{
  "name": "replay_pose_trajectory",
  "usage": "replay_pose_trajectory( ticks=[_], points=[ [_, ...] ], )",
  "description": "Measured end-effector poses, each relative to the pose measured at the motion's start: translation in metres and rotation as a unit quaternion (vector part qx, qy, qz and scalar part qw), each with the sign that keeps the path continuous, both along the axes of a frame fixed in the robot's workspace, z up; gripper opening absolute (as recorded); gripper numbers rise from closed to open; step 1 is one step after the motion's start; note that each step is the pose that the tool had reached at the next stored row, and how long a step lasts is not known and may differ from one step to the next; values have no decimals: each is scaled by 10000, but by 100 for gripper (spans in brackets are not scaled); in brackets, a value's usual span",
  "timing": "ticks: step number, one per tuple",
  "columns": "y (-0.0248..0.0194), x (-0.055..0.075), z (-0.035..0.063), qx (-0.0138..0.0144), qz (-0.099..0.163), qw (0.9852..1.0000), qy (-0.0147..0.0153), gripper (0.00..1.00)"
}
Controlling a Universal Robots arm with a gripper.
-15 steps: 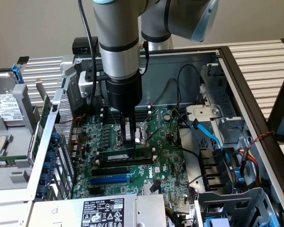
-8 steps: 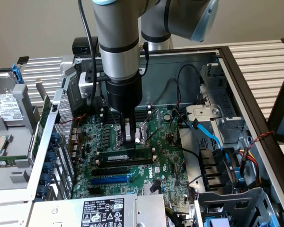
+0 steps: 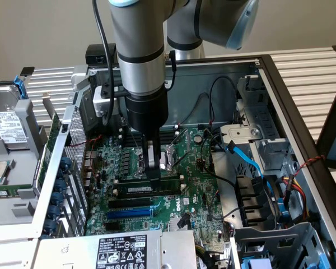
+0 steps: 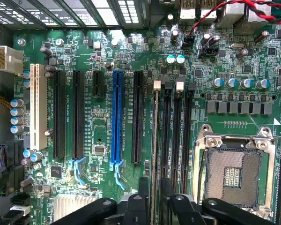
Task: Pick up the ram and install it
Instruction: 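Insert the ram into the slot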
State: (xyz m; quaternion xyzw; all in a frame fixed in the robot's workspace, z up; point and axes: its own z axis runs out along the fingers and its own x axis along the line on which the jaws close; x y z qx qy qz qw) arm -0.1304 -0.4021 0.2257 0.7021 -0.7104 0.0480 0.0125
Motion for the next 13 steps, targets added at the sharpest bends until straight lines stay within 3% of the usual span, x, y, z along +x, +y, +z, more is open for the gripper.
replay_pose_trajectory(
  ticks=[1,13],
  points=[
    [0,-2,1,0,0,10000,1,27],
    [-1,-25,138,2,0,10000,56,27]
  ],
)
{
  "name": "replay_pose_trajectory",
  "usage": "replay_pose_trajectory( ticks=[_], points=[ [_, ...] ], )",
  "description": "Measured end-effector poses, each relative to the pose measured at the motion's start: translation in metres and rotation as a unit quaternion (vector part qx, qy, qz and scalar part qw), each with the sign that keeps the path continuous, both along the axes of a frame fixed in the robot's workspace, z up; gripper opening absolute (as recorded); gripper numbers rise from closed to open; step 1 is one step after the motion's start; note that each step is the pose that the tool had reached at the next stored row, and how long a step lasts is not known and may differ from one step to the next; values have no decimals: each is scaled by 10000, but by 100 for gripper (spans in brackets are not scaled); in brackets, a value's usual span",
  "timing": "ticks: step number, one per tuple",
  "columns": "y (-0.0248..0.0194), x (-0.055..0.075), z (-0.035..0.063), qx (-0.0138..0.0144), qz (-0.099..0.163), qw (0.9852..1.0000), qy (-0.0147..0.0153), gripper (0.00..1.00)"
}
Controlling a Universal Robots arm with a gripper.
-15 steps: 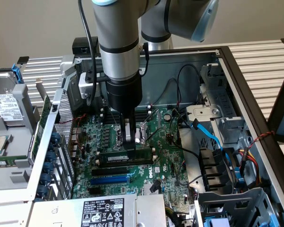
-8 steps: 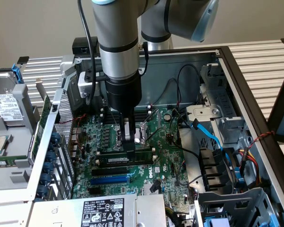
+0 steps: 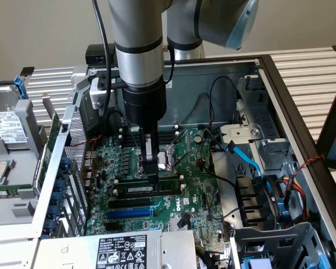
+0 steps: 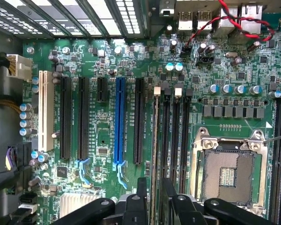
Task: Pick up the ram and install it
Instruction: 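Insert the ram into the slot, then press down the ram until it locks into place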
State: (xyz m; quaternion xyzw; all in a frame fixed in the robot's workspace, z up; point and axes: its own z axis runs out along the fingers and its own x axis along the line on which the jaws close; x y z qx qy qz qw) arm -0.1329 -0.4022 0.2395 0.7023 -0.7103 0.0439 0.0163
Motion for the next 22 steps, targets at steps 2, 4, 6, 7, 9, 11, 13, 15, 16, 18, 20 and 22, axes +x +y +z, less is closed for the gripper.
replay_pose_trajectory(
  ticks=[2,4,6,7,9,11,13,15,16,18,20,22],
  points=[
    [0,-2,26,0,0,10000,12,27],
    [0,-5,47,1,0,10000,21,27],
    [0,-6,64,0,0,10000,29,27],
    [0,-7,71,1,0,10000,31,27],
    [0,-9,80,1,0,10000,40,27],
    [-1,-11,83,2,0,10000,46,27],
    [-2,-11,86,1,0,10000,52,27],
    [-3,-12,87,0,0,10000,59,27],
    [-3,-13,87,0,0,10000,62,27],
    [-3,-15,88,0,0,10000,75,27],
    [-4,-18,89,0,0,10000,91,27],
    [-4,-21,89,1,0,9999,102,27]
  ],
)
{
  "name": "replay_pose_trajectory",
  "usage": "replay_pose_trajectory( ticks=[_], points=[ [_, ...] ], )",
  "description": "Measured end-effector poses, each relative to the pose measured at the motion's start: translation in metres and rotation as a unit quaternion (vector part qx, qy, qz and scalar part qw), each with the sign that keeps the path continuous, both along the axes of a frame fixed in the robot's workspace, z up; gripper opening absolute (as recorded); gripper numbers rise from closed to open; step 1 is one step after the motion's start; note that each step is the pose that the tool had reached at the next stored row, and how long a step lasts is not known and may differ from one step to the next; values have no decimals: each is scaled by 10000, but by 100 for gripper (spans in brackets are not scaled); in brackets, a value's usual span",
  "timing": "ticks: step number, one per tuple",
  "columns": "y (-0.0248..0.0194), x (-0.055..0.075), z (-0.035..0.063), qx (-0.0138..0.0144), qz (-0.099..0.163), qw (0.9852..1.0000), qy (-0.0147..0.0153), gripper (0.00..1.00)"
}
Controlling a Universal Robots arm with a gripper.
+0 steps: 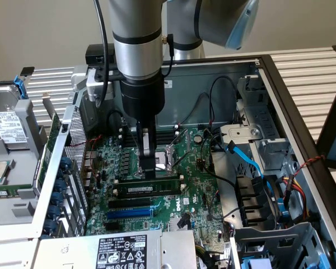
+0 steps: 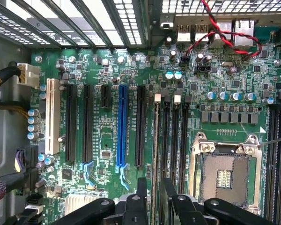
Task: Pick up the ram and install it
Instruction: 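Press down the ram until it locks into place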
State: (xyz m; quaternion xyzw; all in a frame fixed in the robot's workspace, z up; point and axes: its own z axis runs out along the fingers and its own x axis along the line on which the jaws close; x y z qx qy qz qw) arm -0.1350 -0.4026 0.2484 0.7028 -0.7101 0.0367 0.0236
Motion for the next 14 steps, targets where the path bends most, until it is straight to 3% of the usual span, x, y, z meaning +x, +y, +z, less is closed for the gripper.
replay_pose_trajectory(
  ticks=[2,3,6,11,14],
  points=[
    [0,-2,0,0,0,10000,8,26],
    [-1,-3,-1,1,0,10000,11,19],
    [-5,-5,0,0,-1,10000,21,11],
    [-38,-6,0,3,0,10000,42,11],
    [-82,-6,-1,69,0,10000,48,11]
  ],
)
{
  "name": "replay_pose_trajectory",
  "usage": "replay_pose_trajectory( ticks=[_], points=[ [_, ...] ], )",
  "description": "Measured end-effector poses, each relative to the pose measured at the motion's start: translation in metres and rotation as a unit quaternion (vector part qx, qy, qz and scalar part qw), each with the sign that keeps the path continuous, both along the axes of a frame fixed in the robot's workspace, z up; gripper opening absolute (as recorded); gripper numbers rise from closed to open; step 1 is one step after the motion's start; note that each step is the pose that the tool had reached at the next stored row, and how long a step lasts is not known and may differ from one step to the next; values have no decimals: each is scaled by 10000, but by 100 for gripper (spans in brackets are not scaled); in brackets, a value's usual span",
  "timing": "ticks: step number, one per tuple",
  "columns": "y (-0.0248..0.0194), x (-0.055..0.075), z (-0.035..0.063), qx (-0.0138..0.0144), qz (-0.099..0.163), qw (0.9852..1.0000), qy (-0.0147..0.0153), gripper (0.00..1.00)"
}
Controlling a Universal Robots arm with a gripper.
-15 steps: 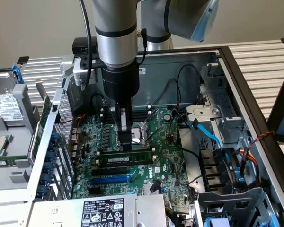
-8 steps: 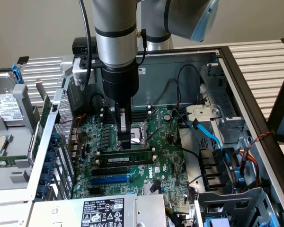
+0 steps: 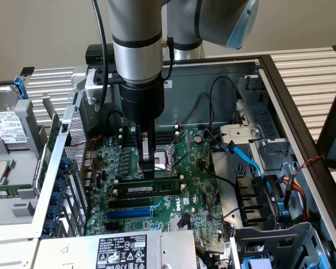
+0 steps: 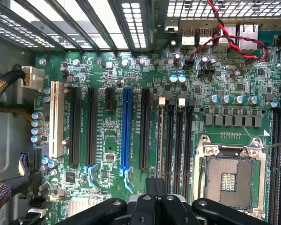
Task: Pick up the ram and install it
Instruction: 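Press down the ram until it locks into place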
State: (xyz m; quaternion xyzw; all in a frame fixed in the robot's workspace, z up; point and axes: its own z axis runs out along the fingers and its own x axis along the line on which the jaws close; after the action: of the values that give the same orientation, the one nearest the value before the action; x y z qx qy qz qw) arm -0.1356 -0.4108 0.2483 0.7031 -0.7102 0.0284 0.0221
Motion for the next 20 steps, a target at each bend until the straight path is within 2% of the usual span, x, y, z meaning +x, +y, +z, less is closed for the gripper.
replay_pose_trajectory(
  ticks=[4,5,6,12,14,16,20],
  points=[
    [-30,0,-6,155,0,9999,0,11],
    [-34,0,-11,182,0,9998,1,11],
    [-35,0,-16,193,0,9998,5,11],
    [-36,0,-47,197,-1,9998,55,11],
    [-32,1,-59,193,-1,9998,58,11],
    [-19,2,-68,178,-1,9998,58,11],
    [-7,3,-74,122,-2,9999,57,11]
  ],
)
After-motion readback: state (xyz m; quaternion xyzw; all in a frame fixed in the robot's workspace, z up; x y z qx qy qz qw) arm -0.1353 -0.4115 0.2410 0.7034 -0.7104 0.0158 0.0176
